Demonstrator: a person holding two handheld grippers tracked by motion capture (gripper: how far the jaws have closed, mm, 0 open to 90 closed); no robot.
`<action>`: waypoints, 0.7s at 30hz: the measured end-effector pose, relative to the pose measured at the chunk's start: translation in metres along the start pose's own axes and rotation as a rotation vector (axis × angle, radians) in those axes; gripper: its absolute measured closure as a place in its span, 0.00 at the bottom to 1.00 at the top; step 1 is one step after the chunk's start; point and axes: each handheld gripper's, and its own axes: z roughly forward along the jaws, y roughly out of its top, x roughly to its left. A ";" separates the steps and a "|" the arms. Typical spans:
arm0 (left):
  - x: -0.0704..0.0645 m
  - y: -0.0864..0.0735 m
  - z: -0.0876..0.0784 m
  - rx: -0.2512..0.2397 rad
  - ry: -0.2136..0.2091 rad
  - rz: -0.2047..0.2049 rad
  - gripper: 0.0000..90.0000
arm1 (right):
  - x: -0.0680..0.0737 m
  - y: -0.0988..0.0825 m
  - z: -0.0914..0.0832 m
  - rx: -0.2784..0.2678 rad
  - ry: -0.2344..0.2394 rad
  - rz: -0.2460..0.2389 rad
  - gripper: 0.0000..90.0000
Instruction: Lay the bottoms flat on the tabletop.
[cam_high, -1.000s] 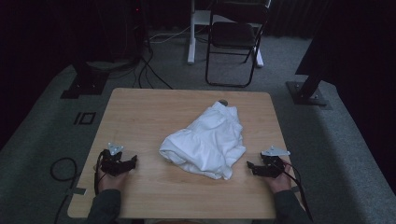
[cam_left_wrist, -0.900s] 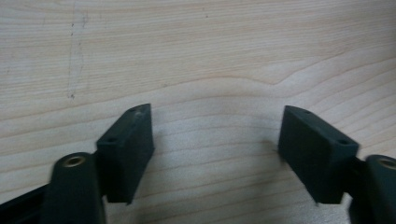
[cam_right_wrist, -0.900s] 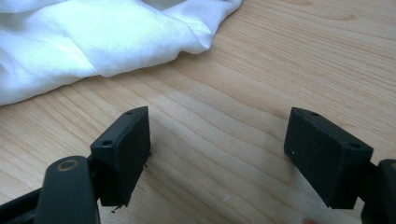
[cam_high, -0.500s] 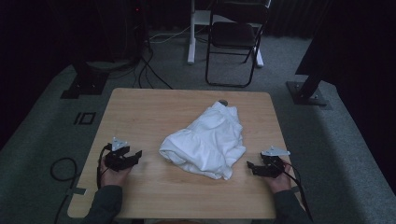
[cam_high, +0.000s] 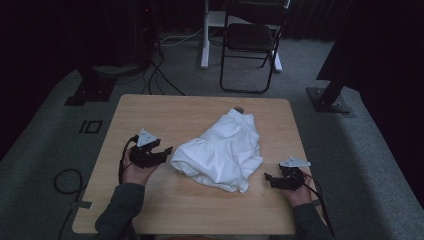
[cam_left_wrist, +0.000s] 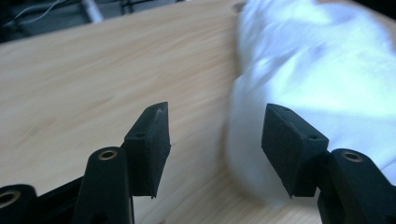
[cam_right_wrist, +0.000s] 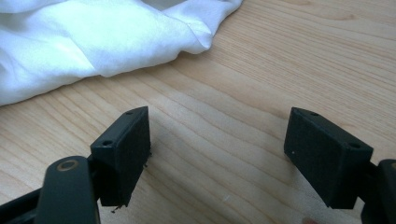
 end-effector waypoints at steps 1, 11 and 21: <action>-0.005 0.005 0.003 -0.005 -0.012 0.006 0.47 | 0.000 0.000 0.000 0.000 0.000 0.000 0.24; -0.057 0.049 0.030 -0.009 -0.124 0.129 0.49 | 0.000 0.000 0.000 -0.001 0.000 -0.001 0.24; -0.093 0.066 0.074 0.046 -0.159 0.204 0.47 | 0.001 -0.001 -0.001 -0.007 -0.008 0.008 0.31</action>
